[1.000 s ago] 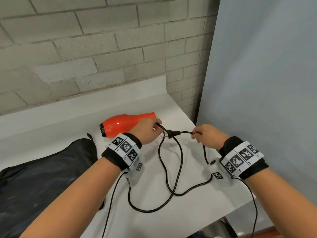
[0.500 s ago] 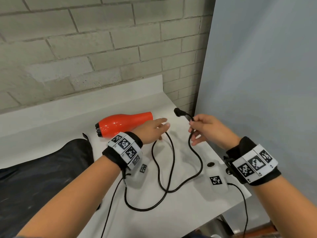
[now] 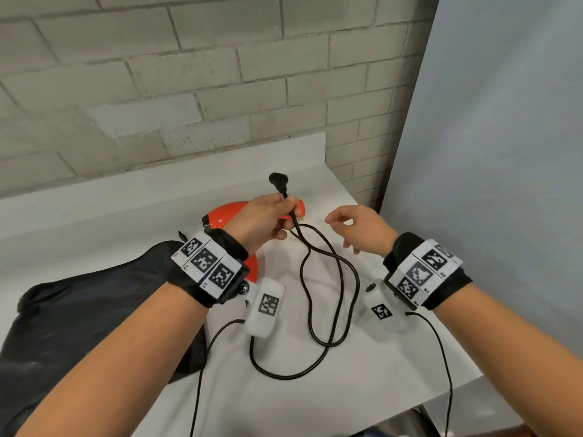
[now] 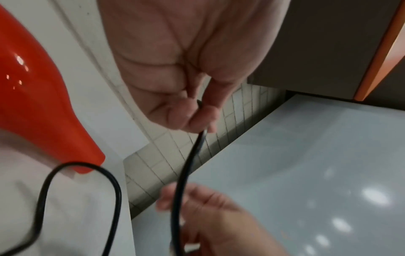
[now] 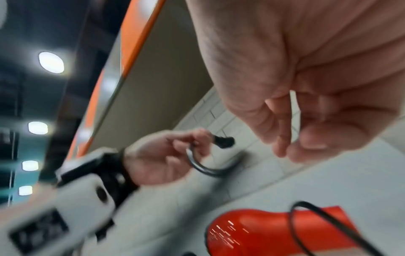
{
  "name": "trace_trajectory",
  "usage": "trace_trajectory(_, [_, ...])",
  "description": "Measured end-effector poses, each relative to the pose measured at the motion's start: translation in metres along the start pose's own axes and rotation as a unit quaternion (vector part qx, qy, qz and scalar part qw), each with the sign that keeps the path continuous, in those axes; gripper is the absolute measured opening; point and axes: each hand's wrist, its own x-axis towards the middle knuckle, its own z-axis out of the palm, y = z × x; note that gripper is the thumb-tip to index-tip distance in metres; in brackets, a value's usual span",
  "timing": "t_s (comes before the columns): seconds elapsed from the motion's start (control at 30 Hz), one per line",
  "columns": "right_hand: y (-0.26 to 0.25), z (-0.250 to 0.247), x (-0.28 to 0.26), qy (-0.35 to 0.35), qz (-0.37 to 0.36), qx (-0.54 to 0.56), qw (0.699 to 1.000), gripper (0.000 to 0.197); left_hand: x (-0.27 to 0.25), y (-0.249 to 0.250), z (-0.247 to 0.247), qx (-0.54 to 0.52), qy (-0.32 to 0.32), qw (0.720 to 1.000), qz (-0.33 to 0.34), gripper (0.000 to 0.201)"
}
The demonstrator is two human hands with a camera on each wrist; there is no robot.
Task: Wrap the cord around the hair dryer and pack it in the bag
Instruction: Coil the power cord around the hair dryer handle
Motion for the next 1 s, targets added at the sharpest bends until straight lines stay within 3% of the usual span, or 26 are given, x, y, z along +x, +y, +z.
trace_trajectory(0.1, [0.009,0.012,0.017,-0.123,0.091,-0.092,0.984,0.036,-0.001,0.006,-0.008,-0.015,0.005,1.000,-0.005,0.024])
trace_trajectory(0.17, [0.013,0.021,0.023,-0.163,0.087,-0.116,0.976,0.023,-0.001,0.011,-0.011,-0.014,0.019,1.000,-0.017,0.025])
trace_trajectory(0.2, [0.014,0.023,0.024,-0.161,0.074,-0.104,0.979,0.017,0.000,0.013,-0.013,-0.008,0.029,0.999,-0.024,0.027])
trace_trajectory(0.27, [0.018,0.022,0.023,-0.125,0.080,-0.027,0.989,0.024,0.000,0.019,-0.016,0.002,0.046,0.999,-0.017,0.029])
trace_trajectory(0.4, [0.031,0.006,0.013,-0.024,0.183,0.113,0.976,0.021,0.001,0.035,-0.017,-0.030,0.119,0.989,0.078,0.028])
trace_trajectory(0.47, [0.045,-0.004,0.006,-0.001,0.225,0.074,0.972,0.027,0.004,0.042,-0.016,-0.046,0.153,0.976,0.148,0.028])
trace_trajectory(0.57, [0.062,-0.010,-0.011,-0.050,0.258,-0.030,0.964,0.032,0.003,0.039,-0.010,0.000,0.163,0.955,0.247,0.026])
trace_trajectory(0.7, [0.070,-0.010,-0.029,-0.089,0.282,-0.128,0.947,0.035,-0.010,0.005,0.000,0.157,0.117,0.935,0.295,0.017])
trace_trajectory(0.77, [0.067,-0.008,-0.033,-0.099,0.278,-0.151,0.943,0.026,-0.021,-0.017,0.003,0.299,0.047,0.894,0.330,0.014])
trace_trajectory(0.83, [0.063,-0.007,-0.034,-0.109,0.268,-0.224,0.931,0.019,-0.032,-0.039,0.007,0.393,-0.045,0.853,0.341,0.028])
trace_trajectory(0.9, [0.061,-0.002,-0.034,-0.087,0.237,-0.280,0.926,0.033,-0.043,-0.055,0.012,0.444,-0.108,0.839,0.297,0.033])
trace_trajectory(1.0, [0.058,0.003,-0.034,-0.067,0.214,-0.280,0.933,0.050,-0.052,-0.073,0.021,0.514,-0.154,0.821,0.196,0.027])
